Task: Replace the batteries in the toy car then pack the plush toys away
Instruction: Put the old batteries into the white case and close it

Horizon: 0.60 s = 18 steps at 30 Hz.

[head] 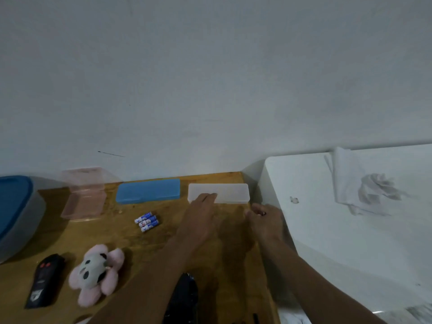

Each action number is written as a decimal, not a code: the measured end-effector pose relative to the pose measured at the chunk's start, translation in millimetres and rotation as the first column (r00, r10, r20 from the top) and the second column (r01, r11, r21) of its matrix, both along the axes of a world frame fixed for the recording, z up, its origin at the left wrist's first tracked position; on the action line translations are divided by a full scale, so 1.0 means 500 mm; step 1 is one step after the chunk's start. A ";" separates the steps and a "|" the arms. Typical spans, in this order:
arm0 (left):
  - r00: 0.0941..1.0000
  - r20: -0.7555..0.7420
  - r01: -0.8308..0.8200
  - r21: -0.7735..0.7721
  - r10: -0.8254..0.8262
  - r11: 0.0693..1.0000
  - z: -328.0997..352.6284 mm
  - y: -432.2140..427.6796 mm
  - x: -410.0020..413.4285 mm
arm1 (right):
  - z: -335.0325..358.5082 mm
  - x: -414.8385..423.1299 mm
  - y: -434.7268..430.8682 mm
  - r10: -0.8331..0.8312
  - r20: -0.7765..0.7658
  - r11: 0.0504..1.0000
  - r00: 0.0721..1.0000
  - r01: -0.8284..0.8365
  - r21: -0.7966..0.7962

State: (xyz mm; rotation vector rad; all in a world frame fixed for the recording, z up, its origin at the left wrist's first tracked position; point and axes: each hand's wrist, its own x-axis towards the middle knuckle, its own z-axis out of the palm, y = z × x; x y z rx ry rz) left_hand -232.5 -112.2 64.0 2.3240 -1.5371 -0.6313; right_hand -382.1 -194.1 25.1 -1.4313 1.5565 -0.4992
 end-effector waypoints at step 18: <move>0.765 0.444 0.309 0.383 -0.467 0.870 -0.067 -0.159 0.044 | -0.077 0.052 -0.071 -0.010 -0.032 0.998 0.999 0.007 -0.068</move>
